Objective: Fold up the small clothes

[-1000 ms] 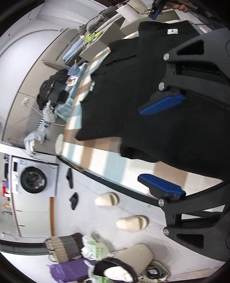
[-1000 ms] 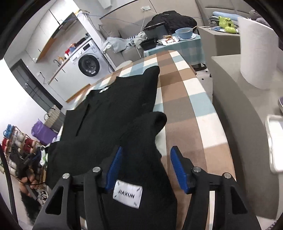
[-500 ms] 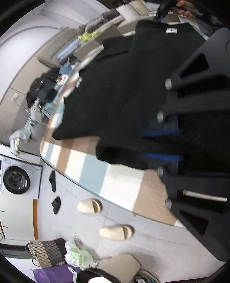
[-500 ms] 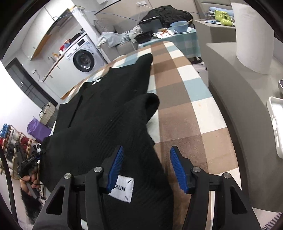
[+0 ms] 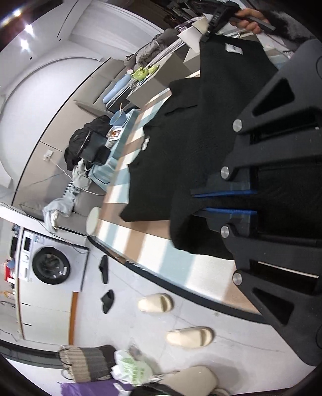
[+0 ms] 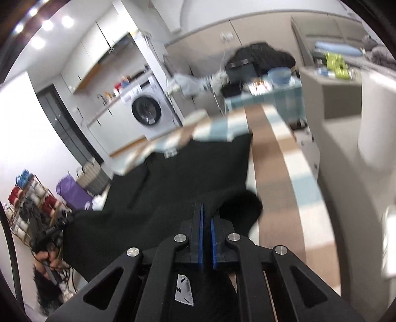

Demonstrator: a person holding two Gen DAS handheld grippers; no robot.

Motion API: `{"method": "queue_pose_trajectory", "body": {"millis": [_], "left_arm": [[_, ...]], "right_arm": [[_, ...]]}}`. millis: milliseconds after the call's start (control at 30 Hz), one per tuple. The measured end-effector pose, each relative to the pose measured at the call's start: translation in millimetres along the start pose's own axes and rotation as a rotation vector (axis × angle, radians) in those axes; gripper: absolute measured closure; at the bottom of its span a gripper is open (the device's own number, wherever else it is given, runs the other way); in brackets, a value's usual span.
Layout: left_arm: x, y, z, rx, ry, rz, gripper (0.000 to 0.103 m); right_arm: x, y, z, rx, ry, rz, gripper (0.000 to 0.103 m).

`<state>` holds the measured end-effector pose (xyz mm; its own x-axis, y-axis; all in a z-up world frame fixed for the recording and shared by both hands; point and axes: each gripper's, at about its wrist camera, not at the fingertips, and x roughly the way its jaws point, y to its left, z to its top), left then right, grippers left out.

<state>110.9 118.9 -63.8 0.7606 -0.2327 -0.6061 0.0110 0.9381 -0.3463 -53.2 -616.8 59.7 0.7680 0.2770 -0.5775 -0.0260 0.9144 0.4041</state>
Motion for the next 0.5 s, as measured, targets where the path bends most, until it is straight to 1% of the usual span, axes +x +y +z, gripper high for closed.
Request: {"method": "queue_pose_trajectory", "body": {"millis": [67,100,167,233,300,333,400,433,467,500], "left_arm": [[9,-1,11,0.008,-0.004,0.013,0.098],[18,0,15,0.006,0.007,0.022,0.098],[35,5,19,0.005,0.039,0.043,0.098],[59,13,18,-0.003,0.098,0.054,0.098],[73,19,14,-0.013,0.126,0.063,0.097],[78,21,12,-0.012,0.139,0.069,0.097],[78,23,7,-0.017,0.139,0.089,0.094],[78,24,5,-0.018,0.135,0.092,0.088],[76,25,3,-0.020,0.137,0.101,0.079],[73,27,1,-0.023,0.139,0.109,0.074]], "right_arm": [[8,1,10,-0.012,-0.013,-0.036,0.099],[15,-1,13,-0.009,-0.006,-0.055,0.099],[37,-7,16,-0.005,0.034,-0.115,0.099],[62,-16,11,0.013,0.091,-0.179,0.098],[80,-30,5,0.079,0.135,-0.203,0.097],[87,-38,1,0.116,0.166,-0.224,0.094],[90,-47,-7,0.167,0.200,-0.220,0.091],[86,-52,-12,0.188,0.199,-0.195,0.086],[81,-55,-16,0.196,0.201,-0.186,0.076],[79,-56,-19,0.200,0.206,-0.183,0.071]]}}
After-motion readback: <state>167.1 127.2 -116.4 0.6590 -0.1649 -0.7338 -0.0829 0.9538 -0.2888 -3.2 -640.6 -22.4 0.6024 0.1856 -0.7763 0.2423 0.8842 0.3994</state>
